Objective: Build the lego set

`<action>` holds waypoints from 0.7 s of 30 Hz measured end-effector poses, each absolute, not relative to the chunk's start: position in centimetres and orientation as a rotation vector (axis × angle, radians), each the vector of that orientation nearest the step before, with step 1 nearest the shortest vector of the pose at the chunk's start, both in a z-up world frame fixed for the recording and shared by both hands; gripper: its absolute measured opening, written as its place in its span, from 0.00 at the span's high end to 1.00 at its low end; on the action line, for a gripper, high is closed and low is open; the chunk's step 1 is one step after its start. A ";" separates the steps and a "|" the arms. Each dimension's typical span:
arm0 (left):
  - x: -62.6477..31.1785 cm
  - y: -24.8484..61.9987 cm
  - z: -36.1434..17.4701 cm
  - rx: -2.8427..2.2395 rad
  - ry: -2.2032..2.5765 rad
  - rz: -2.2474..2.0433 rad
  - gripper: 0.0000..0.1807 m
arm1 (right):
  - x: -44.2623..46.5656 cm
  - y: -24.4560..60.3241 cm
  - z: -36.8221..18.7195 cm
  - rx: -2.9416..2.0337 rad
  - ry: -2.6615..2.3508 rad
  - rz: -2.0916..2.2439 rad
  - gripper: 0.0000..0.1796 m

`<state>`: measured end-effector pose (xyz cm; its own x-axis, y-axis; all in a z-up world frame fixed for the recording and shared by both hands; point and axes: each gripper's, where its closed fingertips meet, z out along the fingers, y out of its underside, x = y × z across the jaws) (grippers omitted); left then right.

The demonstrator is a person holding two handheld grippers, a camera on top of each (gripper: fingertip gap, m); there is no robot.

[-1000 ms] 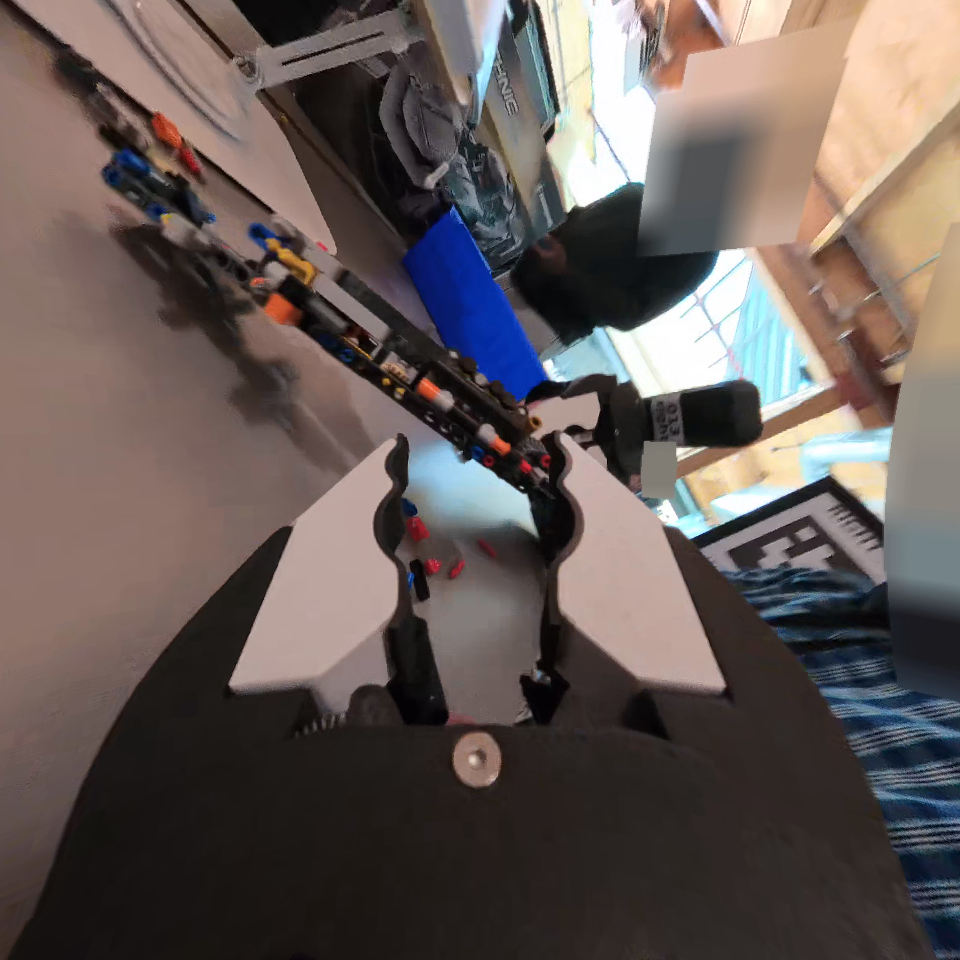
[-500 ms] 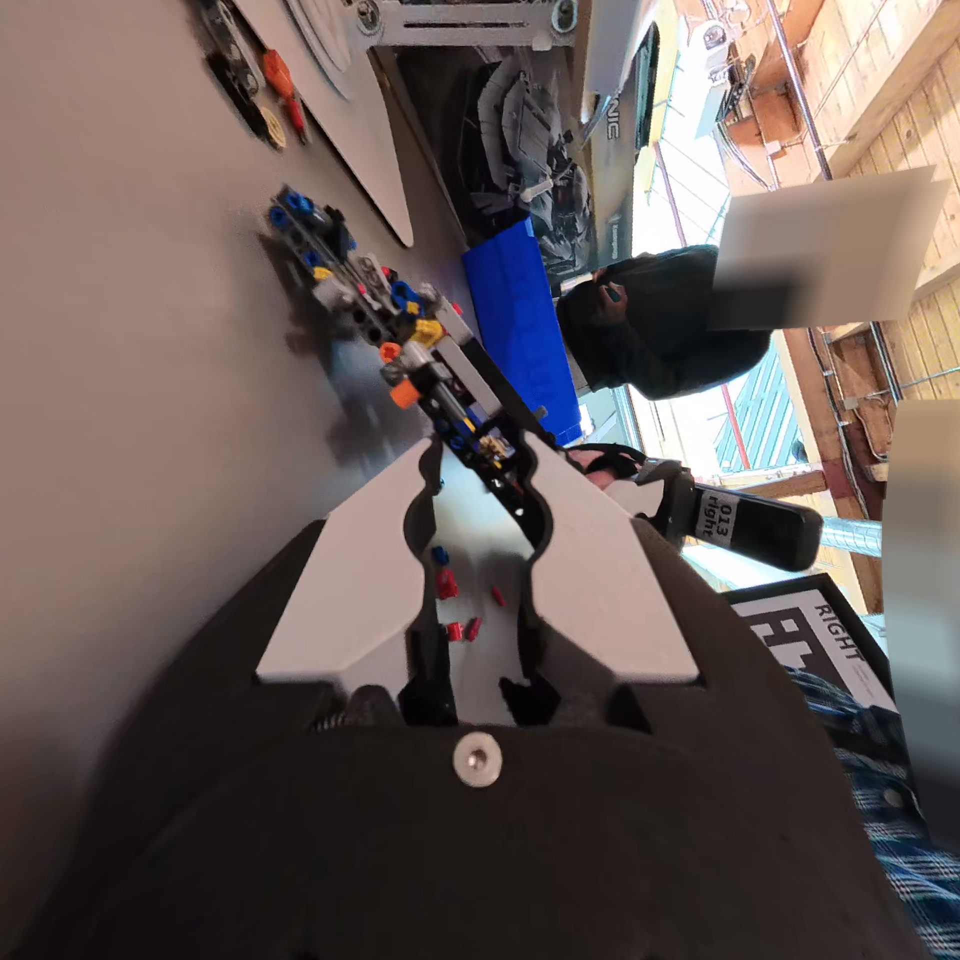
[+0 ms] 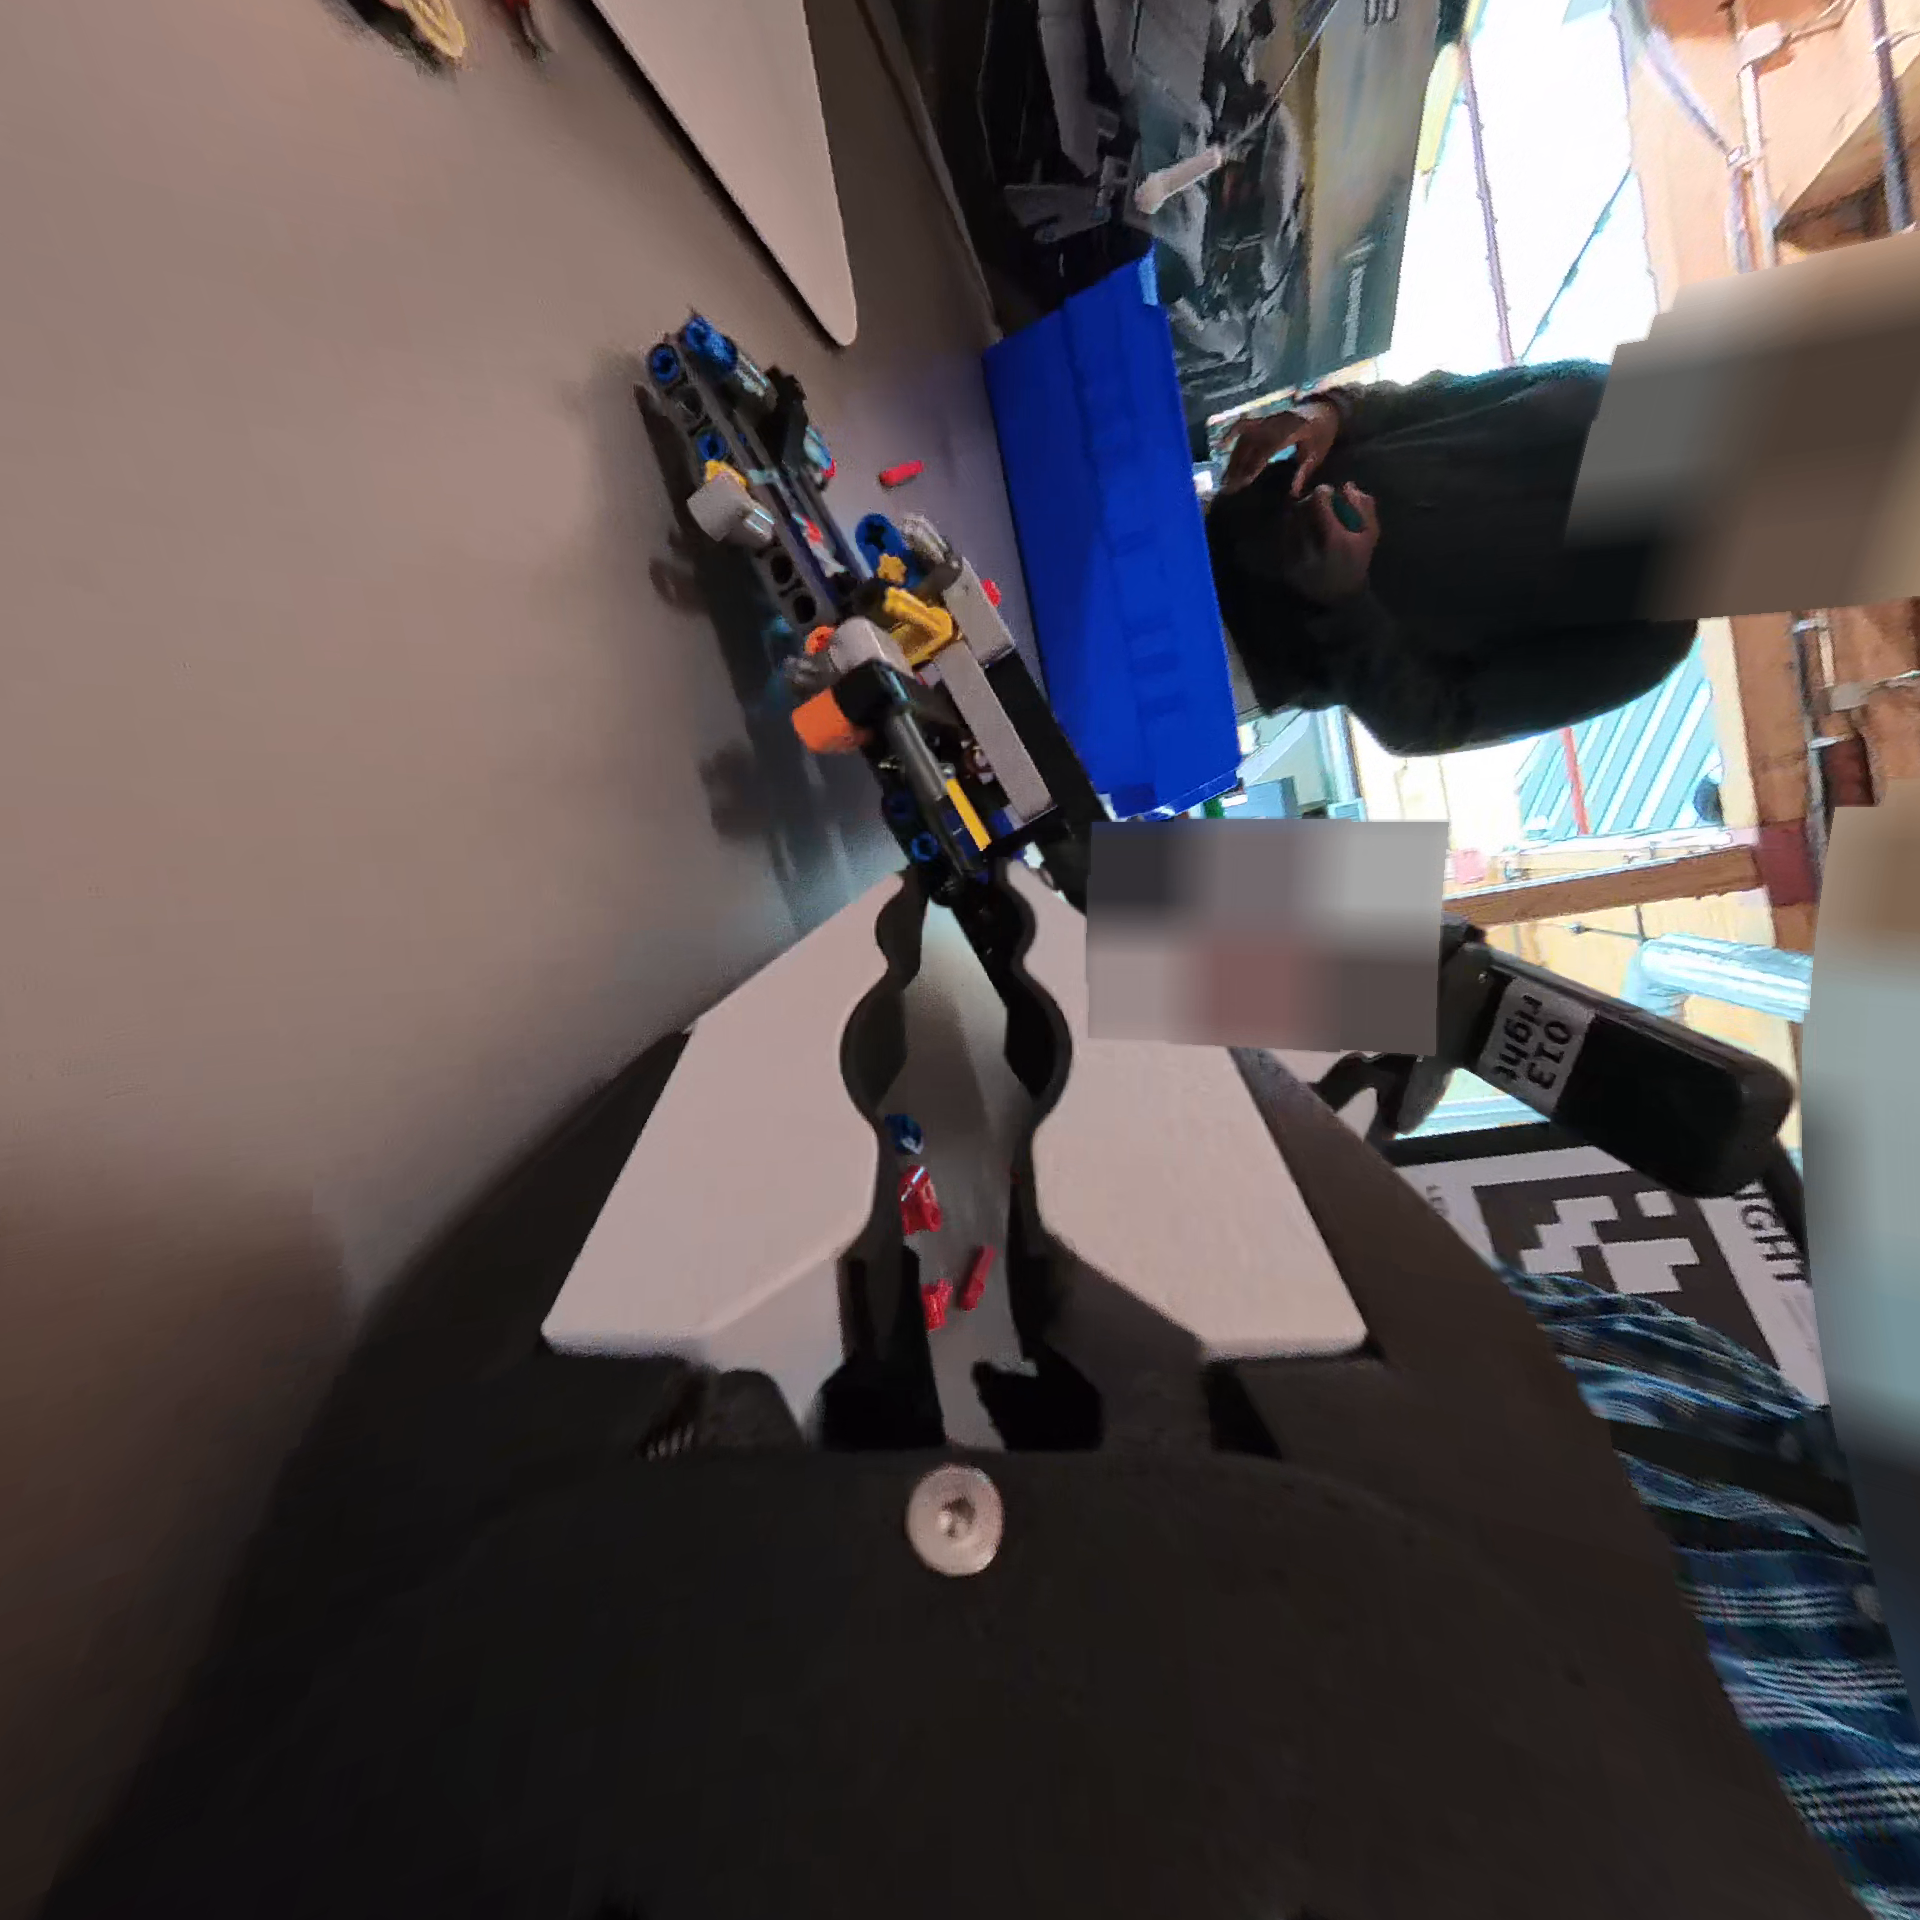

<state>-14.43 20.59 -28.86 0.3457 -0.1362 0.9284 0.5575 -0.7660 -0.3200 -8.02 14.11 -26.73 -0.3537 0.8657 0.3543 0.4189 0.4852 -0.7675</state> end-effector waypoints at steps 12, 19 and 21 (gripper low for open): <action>-13.4 21.0 -27.5 -1.953 -0.200 -1.258 0.96 | -6.8 12.8 -28.6 -1.577 -1.958 1.235 0.99; -13.1 21.3 -25.6 -1.839 -0.144 -1.264 0.96 | -7.4 12.5 -28.9 -1.610 -1.916 1.340 0.99; -13.3 21.6 -25.3 -1.811 -0.162 -1.258 0.97 | -7.6 12.9 -28.7 -1.552 -1.902 1.268 0.98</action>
